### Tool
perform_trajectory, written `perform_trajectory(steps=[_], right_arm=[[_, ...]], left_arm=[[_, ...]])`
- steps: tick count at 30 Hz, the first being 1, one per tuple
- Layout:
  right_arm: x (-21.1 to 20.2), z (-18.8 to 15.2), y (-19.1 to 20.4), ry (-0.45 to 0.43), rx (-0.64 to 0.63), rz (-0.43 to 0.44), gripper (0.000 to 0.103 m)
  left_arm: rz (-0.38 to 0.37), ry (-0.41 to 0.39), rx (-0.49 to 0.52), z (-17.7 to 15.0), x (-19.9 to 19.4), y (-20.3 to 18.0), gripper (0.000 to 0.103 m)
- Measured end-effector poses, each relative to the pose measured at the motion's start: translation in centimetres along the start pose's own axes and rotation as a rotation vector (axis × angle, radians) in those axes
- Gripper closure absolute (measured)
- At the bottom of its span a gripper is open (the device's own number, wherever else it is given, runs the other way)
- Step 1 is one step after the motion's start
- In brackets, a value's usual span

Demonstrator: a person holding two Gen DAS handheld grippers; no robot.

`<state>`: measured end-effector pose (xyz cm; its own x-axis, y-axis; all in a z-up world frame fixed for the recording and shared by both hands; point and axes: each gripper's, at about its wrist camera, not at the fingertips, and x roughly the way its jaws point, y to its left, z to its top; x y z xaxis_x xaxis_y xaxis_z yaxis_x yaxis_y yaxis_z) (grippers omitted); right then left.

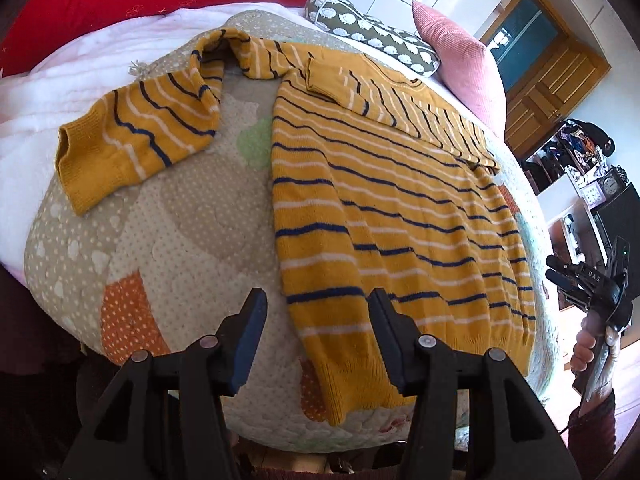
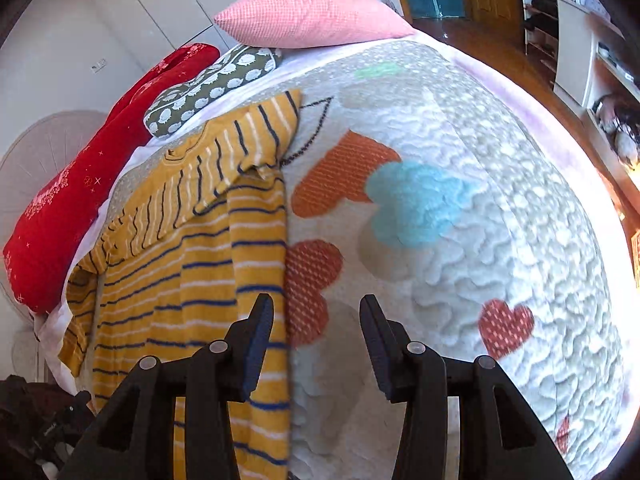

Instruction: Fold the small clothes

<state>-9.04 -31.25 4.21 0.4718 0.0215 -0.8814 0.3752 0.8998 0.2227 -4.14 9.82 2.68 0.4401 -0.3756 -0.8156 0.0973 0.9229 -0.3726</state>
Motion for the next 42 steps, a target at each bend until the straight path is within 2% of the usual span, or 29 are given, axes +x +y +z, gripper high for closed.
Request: perform_trajectory(steps=[6, 9, 11, 15, 17, 18, 19, 20, 21, 26, 32, 37, 40, 42], right_arm=[[0.4, -3.2, -0.9, 0.024, 0.019, 0.082, 0.055], [1.2, -4.2, -0.6, 0.051, 0.031, 0.133, 0.055], [1.8, -4.8, 0.1, 0.062, 0.028, 0.154, 0.055], [3.0, -6.1, 1.5, 0.061, 0.017, 0.165, 0.055], [3.3, -6.6, 2.5, 0.044, 0.000, 0.152, 0.054], [3.5, -6.7, 3.0, 0.043, -0.012, 0.148, 0.054], [3.6, -6.9, 3.6, 0.042, -0.030, 0.144, 0.057], [3.8, -7.0, 4.1, 0.050, -0.049, 0.148, 0.084], [4.2, -7.0, 4.4, 0.085, -0.057, 0.168, 0.095], [2.7, -7.6, 4.2, 0.068, -0.034, 0.179, 0.096], [0.3, -10.2, 2.4, 0.093, 0.001, 0.245, 0.096], [-0.3, -11.6, 1.8, 0.078, -0.028, 0.211, 0.095], [-1.3, -10.8, 1.8, 0.064, -0.041, 0.194, 0.088], [-2.2, -10.1, 1.8, 0.023, -0.054, 0.160, 0.079]], left_arm=[[0.022, 0.048, 0.023, -1.5, 1.4, -1.1, 0.050], [0.002, 0.060, 0.032, -2.0, 2.0, -1.5, 0.045], [-0.004, 0.055, 0.040, -2.1, 2.2, -1.8, 0.039], [-0.024, 0.056, 0.076, -2.3, 2.8, -2.7, 0.039], [-0.013, 0.075, 0.126, -2.5, 3.2, -3.5, 0.069], [-0.013, 0.091, 0.139, -2.6, 3.4, -3.8, 0.093], [-0.016, 0.093, 0.139, -2.5, 3.3, -3.9, 0.093], [-0.012, 0.089, 0.143, -2.4, 3.2, -4.0, 0.094], [-0.007, 0.087, 0.146, -2.3, 3.1, -4.1, 0.094], [-0.002, 0.075, 0.144, -2.3, 1.6, -3.9, 0.094], [-0.002, 0.082, 0.130, -3.3, -0.2, -2.3, 0.094], [-0.075, 0.121, 0.077, -3.5, -0.7, 0.2, 0.091], [-0.087, 0.077, 0.106, -2.8, -3.0, 0.7, 0.090], [-0.069, 0.022, 0.138, -1.9, -4.7, 0.5, 0.090]])
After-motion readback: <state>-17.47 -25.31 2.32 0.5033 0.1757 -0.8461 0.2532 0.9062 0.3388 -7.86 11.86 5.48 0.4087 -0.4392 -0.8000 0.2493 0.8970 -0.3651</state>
